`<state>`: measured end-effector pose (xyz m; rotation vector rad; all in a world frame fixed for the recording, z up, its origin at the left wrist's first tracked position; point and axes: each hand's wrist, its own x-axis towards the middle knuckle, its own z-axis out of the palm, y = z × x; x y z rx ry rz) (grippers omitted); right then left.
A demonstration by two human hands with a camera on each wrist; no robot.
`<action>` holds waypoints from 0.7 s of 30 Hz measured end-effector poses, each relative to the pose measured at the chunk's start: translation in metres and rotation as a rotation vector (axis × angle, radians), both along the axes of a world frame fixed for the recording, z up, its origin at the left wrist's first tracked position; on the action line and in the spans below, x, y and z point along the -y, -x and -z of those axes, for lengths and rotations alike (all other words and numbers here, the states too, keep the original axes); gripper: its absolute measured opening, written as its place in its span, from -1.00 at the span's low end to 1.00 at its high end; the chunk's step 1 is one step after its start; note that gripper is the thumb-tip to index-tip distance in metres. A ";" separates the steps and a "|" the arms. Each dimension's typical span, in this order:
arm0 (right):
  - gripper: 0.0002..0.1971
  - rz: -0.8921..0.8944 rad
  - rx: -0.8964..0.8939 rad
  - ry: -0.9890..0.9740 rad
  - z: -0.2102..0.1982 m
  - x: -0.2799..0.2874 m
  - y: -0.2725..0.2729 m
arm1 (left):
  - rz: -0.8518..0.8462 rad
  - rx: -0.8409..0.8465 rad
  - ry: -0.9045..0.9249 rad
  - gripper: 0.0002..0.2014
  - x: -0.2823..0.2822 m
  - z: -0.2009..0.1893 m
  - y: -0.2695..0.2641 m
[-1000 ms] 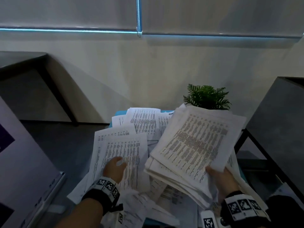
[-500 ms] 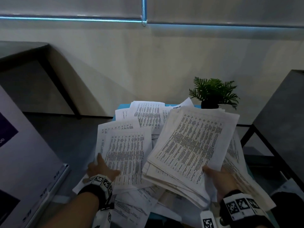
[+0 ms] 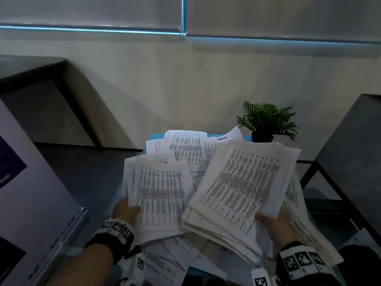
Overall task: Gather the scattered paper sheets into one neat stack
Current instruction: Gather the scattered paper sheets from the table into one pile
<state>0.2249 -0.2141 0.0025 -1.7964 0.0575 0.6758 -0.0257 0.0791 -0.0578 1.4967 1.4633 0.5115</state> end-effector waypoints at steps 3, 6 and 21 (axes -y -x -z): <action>-0.70 0.030 0.019 0.013 -0.002 0.003 0.002 | -0.094 0.061 -0.143 -0.68 0.006 -0.020 -0.001; -0.67 0.040 0.034 -0.011 -0.006 0.007 -0.001 | -0.211 0.197 -0.215 -0.68 0.015 -0.051 0.001; -0.85 -0.245 -0.085 -0.246 -0.045 0.005 0.031 | 0.297 0.361 -0.101 -0.85 0.090 -0.098 -0.059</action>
